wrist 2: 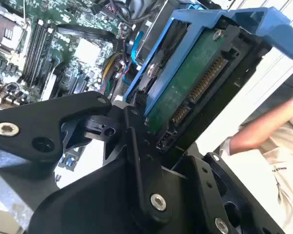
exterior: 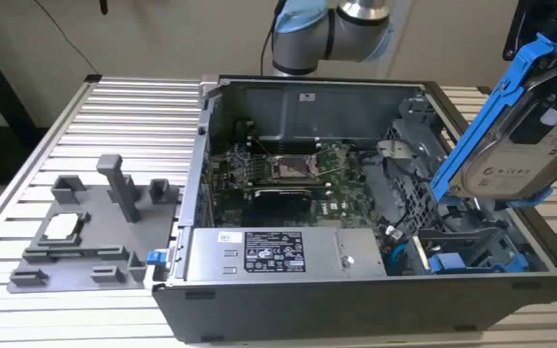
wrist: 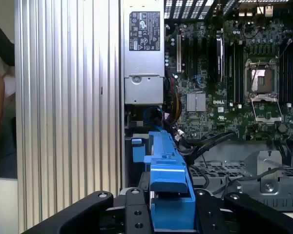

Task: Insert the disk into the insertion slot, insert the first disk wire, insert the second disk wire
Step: 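Insert the disk into the insertion slot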

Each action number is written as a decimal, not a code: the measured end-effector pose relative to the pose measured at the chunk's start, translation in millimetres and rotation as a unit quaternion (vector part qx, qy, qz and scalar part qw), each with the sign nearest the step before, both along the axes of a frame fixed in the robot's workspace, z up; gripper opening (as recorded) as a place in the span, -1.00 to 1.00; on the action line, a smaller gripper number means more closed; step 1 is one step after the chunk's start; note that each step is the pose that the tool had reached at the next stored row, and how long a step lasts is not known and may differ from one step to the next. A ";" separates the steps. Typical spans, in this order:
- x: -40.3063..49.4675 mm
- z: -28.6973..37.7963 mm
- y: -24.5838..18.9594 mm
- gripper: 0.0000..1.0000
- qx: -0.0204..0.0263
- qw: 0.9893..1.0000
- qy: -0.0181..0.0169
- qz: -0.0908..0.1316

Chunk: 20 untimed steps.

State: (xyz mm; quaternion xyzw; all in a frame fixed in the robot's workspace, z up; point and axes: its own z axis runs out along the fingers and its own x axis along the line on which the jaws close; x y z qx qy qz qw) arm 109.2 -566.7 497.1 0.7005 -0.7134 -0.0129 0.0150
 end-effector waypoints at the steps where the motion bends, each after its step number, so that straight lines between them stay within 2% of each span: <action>1: 0.0 0.0 0.0 -0.35 0.000 1.000 0.000 0.000; 11: 0.0 -1.4 0.0 -0.35 0.000 1.000 0.000 0.000; 20: 0.0 -10.9 0.0 -0.35 0.000 1.000 -0.002 0.000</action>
